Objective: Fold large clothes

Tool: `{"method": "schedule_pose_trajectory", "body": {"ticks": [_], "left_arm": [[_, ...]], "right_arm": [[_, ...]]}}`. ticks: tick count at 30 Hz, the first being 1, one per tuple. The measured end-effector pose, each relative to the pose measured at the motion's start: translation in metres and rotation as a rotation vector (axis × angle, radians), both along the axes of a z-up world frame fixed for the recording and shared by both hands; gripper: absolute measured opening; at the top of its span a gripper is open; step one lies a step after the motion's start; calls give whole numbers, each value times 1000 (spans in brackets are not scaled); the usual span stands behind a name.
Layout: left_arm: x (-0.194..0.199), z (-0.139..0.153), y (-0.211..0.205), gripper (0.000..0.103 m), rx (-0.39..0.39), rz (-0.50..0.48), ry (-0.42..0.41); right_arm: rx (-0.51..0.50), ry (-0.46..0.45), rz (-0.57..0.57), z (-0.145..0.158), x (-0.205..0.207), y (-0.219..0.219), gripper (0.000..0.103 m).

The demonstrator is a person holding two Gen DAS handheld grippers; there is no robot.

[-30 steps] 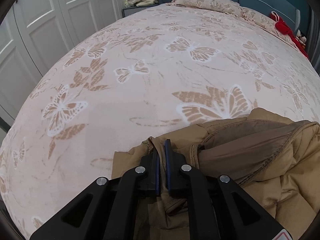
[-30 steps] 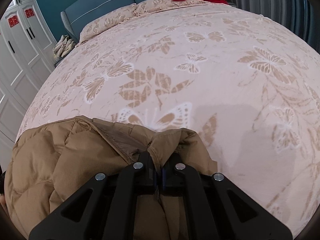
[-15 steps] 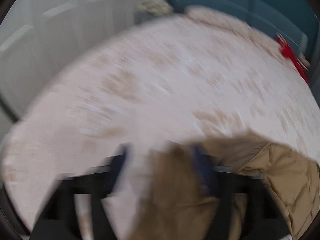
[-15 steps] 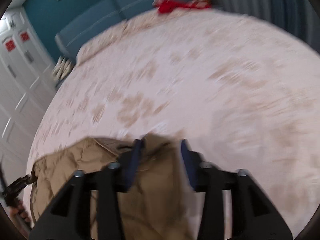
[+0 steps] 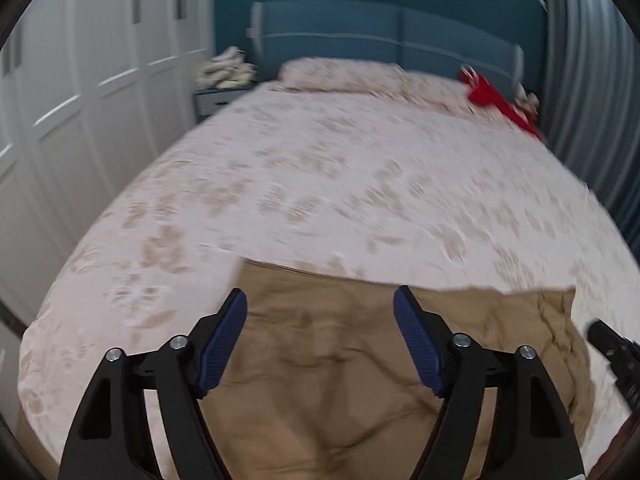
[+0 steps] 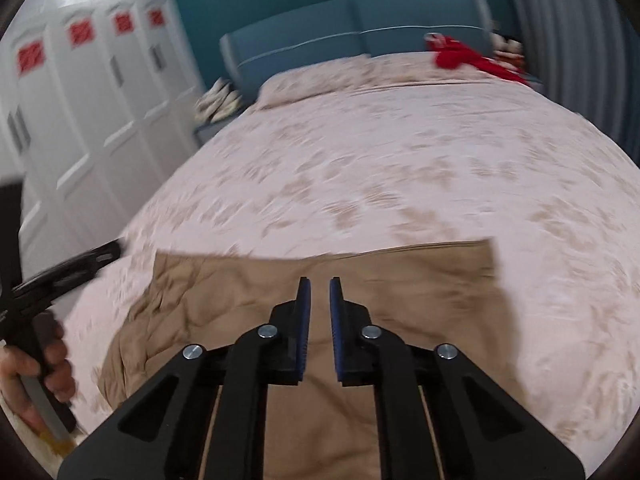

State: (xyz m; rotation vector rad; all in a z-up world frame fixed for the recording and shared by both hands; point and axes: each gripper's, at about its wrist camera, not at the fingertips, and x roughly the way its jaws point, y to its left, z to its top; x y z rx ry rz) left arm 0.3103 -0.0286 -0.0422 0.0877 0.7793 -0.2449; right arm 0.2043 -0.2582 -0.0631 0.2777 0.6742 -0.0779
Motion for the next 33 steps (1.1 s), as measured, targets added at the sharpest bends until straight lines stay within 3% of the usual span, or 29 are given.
{"method": "schedule_pose_trajectory", "body": {"ticks": [7,13,20,33], "left_arm": [[35,-50,-46,56,65,9,96],[53,-87,-48,56,76,57,161],[56,-109,-56,56,107,63,135],[56,-130,-68,57,174,67,66]], "right_arm": [[-44,65,29,-27,54,25,6],[-96,156,14,-67,89,22,6],[-90,192,5,-101,103,20,3],[-76,199,6,-129,111,20,1]]}}
